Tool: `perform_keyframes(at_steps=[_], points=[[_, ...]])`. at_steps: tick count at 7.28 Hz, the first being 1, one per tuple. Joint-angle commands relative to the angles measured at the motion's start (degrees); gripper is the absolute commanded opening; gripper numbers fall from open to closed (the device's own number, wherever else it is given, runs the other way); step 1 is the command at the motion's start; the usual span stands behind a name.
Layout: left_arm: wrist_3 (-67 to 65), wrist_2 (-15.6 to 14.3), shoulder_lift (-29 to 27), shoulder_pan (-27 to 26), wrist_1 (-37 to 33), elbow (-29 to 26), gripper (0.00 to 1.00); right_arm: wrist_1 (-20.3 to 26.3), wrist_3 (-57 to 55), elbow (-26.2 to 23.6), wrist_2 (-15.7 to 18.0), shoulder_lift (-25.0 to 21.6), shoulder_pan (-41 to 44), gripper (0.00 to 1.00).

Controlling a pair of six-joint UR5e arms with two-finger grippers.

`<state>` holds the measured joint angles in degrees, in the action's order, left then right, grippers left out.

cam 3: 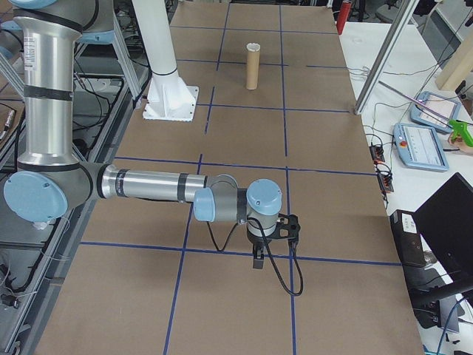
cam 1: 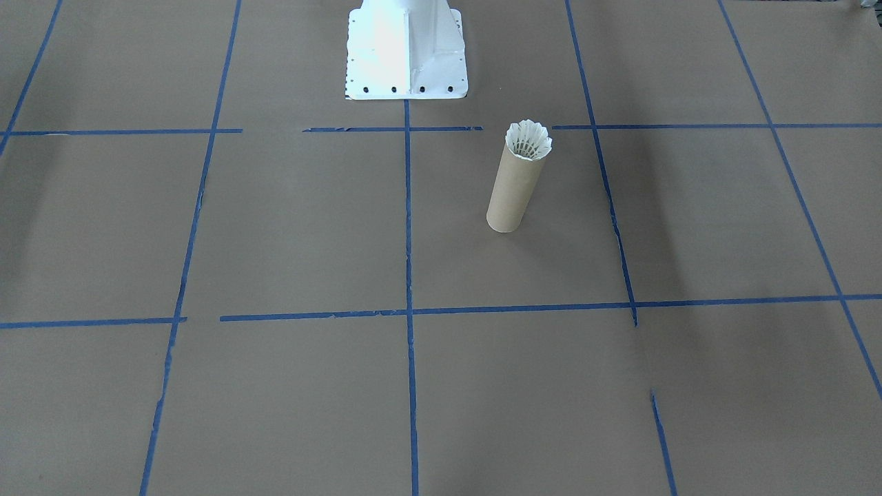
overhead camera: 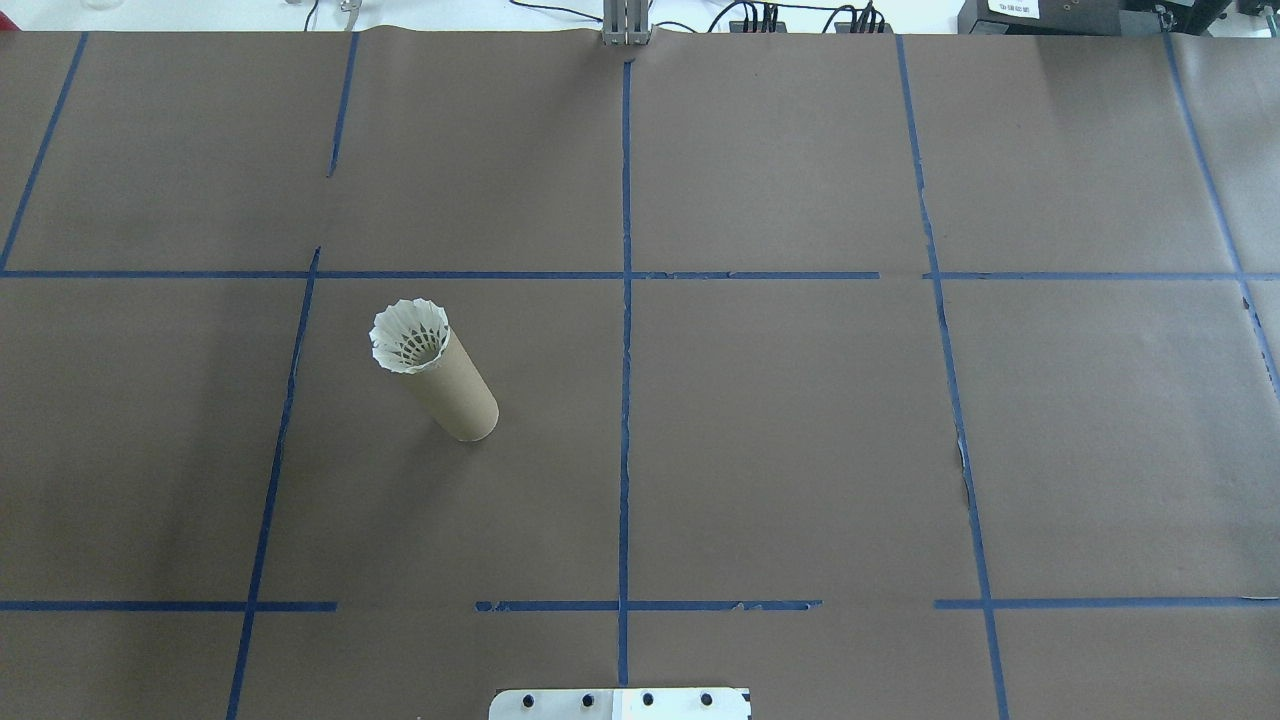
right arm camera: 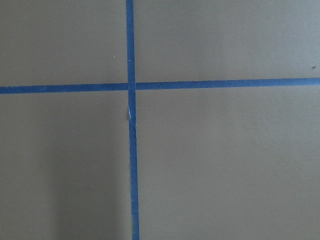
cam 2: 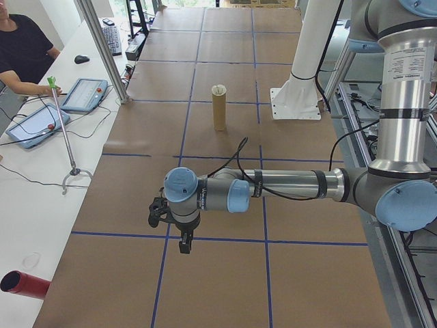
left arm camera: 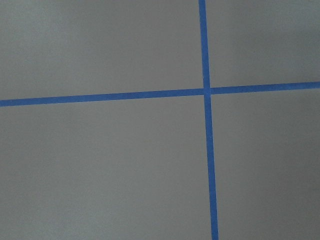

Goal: Collect badminton balls into bucket

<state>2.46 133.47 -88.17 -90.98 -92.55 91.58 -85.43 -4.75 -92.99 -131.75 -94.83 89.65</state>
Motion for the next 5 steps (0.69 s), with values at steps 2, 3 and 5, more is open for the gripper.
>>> perform_keyframes(at_steps=[2, 3, 5], points=[[0.0, -0.1, -0.3, -0.1, 0.0, 0.0, 1.0, 0.0, 0.0, 0.0, 0.0, 0.0, 0.0, 1.0], [0.0, -0.1, -0.5, -0.1, 0.0, 0.0, 1.0, 0.0, 0.0, 0.0, 0.0, 0.0, 0.0, 1.0], [0.0, -0.1, -0.6, -0.1, 0.0, -0.1, 1.0, 0.0, 0.0, 0.0, 0.0, 0.0, 0.0, 1.0]])
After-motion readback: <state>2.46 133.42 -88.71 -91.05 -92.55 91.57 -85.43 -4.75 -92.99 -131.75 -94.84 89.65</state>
